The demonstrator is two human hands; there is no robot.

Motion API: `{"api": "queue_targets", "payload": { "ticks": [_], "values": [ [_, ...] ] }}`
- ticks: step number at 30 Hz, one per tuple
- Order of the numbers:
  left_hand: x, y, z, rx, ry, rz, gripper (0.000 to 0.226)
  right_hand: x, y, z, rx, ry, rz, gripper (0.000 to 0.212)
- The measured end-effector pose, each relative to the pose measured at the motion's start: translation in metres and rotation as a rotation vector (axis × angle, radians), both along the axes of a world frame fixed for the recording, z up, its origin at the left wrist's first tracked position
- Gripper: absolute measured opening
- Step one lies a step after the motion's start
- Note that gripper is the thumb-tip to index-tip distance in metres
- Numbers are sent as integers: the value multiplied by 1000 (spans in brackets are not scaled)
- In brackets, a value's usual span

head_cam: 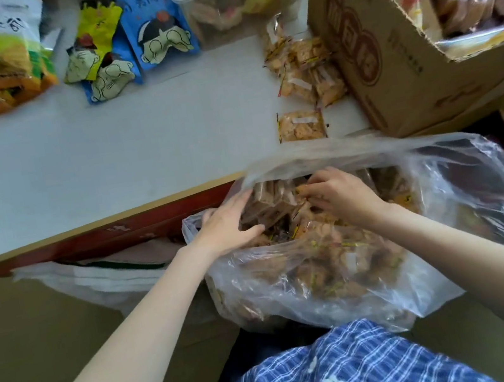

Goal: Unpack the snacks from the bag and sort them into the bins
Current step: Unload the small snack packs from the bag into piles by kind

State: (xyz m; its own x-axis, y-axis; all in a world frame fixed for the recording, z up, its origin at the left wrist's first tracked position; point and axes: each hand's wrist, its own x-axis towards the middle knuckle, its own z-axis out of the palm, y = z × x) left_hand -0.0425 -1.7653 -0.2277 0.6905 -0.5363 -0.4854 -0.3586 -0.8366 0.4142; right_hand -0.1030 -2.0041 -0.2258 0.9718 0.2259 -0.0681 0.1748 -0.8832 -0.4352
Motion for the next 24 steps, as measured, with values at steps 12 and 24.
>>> {"api": "queue_targets", "payload": {
  "ticks": [12, 24],
  "values": [
    [5, -9, 25, -102, 87, 173, 52, 129, -60, 102, 351, -305, -719, 25],
    [1, -7, 10, -90, -43, 78, 64, 78, -46, 77, 84, -140, -263, 22]
  ]
}}
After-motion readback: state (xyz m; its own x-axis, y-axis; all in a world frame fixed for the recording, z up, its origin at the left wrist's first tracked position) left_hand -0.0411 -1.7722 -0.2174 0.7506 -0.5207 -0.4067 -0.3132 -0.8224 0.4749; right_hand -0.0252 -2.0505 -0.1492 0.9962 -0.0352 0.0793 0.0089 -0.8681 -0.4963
